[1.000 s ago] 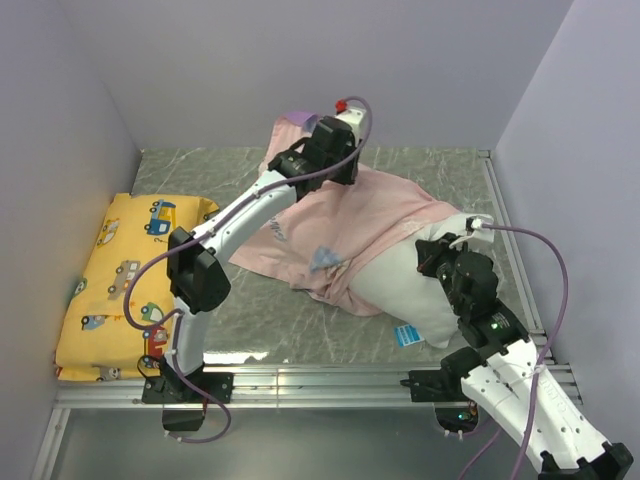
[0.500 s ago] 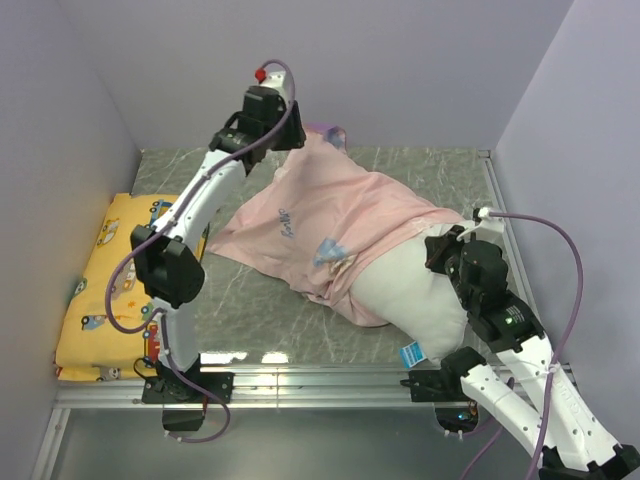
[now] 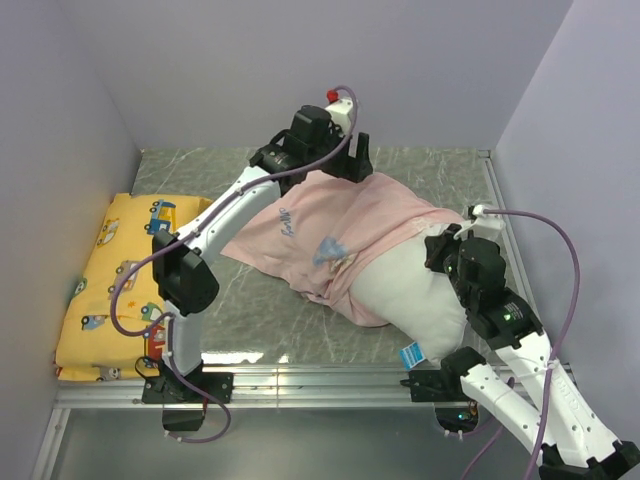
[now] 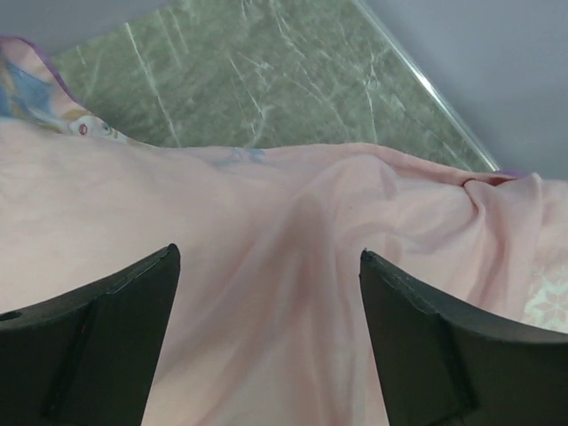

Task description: Remove the pillowcase from the pillow

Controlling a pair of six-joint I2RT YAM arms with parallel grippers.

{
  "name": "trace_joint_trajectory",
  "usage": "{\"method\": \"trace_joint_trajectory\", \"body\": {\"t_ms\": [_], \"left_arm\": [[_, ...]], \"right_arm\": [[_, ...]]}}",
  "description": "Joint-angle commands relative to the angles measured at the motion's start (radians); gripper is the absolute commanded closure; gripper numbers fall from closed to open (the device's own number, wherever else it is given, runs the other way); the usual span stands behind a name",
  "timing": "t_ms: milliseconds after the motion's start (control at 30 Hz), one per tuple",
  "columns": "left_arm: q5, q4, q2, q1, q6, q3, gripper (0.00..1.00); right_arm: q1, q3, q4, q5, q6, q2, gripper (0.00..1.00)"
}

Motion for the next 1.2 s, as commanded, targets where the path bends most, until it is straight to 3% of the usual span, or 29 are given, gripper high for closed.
{"method": "trace_joint_trajectory", "body": {"t_ms": [0,133,433,467,500,633,733,967,1167], "left_arm": [[0.021,-0.002,0.038,-0.016,0.07,0.049,0.12],[-0.036,-0.016,0.082,-0.042,0.106,0.077,0.12],[0.013,0.079,0.113,-0.08,0.143,0.01,0.14],[0.014,0.085,0.119,-0.08,0.141,0.005,0.23],[-0.011,0.09,0.122,-0.08,0.135,0.0,0.41],[-0.157,0.065,0.147,-0.077,0.132,0.022,1.0],[-0.26,0.059,0.142,-0.045,0.094,0.032,1.0],[-0.513,-0.037,0.061,0.232,-0.127,0.062,1.0],[-0.567,-0.068,0.035,0.429,-0.245,0.026,1.0]], "right_arm": [[0.009,0.056,0.101,-0.023,-0.026,-0.003,1.0],[0.011,0.036,0.109,-0.034,-0.018,-0.003,1.0],[0.017,0.01,0.124,-0.03,-0.015,0.015,1.0],[0.015,0.01,0.124,-0.028,-0.017,0.017,1.0],[0.018,0.012,0.122,-0.025,-0.015,0.018,1.0],[0.018,0.033,0.096,-0.01,-0.018,0.012,1.0],[0.017,0.059,0.064,0.013,-0.023,0.002,1.0],[0.017,0.145,-0.051,0.107,-0.008,-0.037,1.0],[0.017,0.242,-0.172,0.274,0.026,-0.026,1.0]]}}
